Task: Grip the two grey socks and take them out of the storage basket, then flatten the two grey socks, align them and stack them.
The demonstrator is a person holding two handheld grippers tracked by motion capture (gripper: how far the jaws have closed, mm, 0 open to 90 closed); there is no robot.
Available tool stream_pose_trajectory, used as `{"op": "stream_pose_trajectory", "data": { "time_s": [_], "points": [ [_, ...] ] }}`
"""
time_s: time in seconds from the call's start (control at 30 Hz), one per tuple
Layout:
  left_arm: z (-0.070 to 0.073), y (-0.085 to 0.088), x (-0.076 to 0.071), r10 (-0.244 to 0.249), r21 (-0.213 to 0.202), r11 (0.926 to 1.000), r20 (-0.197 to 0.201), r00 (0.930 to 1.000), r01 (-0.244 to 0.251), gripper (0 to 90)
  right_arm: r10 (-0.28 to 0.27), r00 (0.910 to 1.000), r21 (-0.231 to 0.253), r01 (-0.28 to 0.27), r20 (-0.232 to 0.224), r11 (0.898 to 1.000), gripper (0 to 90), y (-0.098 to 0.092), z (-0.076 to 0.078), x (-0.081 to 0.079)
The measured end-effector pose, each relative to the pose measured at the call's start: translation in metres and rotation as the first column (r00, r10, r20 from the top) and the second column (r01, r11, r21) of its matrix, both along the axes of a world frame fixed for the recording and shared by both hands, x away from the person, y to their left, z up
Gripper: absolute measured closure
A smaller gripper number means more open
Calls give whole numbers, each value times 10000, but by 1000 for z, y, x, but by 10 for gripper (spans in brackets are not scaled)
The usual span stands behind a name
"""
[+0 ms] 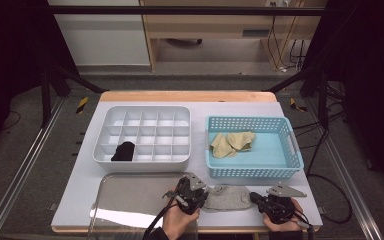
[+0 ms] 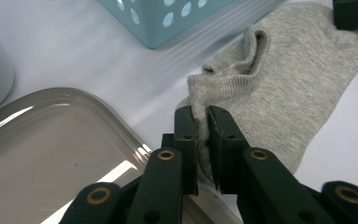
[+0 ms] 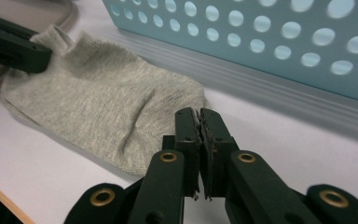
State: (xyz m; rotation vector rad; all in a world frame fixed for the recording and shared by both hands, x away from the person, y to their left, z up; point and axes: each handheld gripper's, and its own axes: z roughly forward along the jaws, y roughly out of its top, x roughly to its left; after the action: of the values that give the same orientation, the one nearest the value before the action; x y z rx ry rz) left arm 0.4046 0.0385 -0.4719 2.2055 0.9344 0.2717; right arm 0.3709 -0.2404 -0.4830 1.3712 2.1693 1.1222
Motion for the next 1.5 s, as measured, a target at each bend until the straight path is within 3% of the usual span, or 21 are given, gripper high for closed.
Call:
{"op": "stream_pose_trajectory", "data": {
  "time_s": [0.1, 0.2, 0.37, 0.5, 0.73, 0.87, 1.13, 1.5],
  "points": [
    [2, 4, -2, -3, -178, 9998, 125, 9999, 5, 765, 33, 10000, 56, -34, 31, 10000, 837, 0, 0, 1],
    [6, 10, -3, 19, -494, 9988, 292, 9996, -5, 721, -69, 9999, 449, 62, 146, 9990, 792, -4, 1, 0],
    [18, 24, -6, 115, -1279, 9918, 673, 9977, -28, 675, -183, 9990, 870, 146, 410, 9961, 731, -9, 5, 1],
    [26, 26, -10, -25, -1730, 9847, 1088, 9941, 214, 696, -181, 9978, 998, 117, 633, 9949, 703, -12, 7, 0],
    [25, 13, -11, -219, -2220, 9739, 1165, 9930, 475, 818, -314, 9966, 1217, 221, 756, 9923, 679, -12, 7, 0],
    [22, 2, -11, -426, -2241, 9723, 1093, 9931, 663, 884, -253, 9972, 1187, 169, 702, 9928, 669, -11, 7, 1],
    [14, -17, -12, -729, -2194, 9713, 909, 9932, 914, 893, -120, 9987, 1128, 64, 486, 9936, 638, -8, 3, 1],
    [1, -31, -7, -955, -1650, 9807, 631, 9934, 1048, 894, -86, 9999, 1102, 79, 56, 9939, 618, -5, -3, 3]
  ]
}}
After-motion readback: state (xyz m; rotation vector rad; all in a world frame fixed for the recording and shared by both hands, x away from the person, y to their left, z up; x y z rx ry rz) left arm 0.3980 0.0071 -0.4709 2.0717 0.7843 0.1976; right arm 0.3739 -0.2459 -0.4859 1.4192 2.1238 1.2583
